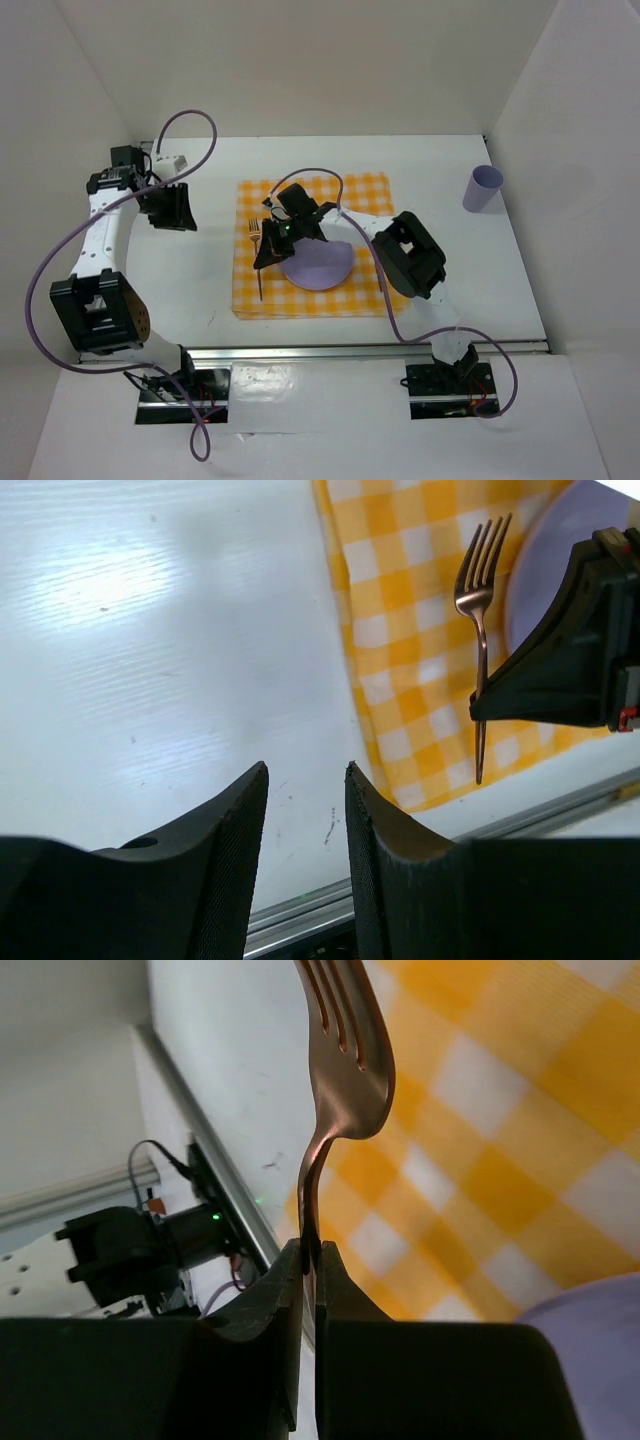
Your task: Set the dinner table for one person
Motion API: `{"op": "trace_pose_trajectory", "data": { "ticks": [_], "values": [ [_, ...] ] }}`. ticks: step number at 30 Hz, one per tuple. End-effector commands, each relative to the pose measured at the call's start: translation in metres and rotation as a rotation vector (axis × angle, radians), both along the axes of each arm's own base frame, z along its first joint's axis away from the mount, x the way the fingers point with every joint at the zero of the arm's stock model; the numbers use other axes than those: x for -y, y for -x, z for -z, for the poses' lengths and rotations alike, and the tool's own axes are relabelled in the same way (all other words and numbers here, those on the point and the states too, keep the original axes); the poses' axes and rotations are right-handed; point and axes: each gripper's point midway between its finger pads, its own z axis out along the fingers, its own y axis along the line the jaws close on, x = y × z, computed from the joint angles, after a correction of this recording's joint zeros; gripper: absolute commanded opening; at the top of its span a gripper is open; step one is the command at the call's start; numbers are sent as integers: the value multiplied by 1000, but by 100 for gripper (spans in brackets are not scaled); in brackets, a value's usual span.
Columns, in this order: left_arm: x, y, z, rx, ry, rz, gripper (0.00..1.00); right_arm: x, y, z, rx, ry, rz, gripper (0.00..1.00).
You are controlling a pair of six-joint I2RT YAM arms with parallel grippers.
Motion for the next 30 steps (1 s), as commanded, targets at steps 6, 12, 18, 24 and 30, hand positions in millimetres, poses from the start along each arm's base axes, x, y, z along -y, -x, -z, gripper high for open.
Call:
{"op": "trace_pose_trajectory", "data": {
  "ticks": [6,12,18,24,30],
  "values": [
    [-15,11,0,43,-96,-46,44,-5,-14,21,19,77,6,0],
    [-13,13,3,36,-86,-42,44,-3,-30,21,24,62,49,0],
    [-16,13,3,38,-90,-44,44,1,-25,29,-21,79,81,0],
    [-13,14,8,24,-69,-35,44,3,-29,41,-49,85,97,0],
    [-13,14,8,27,-73,-27,44,5,-27,52,-74,115,100,10]
  ]
}}
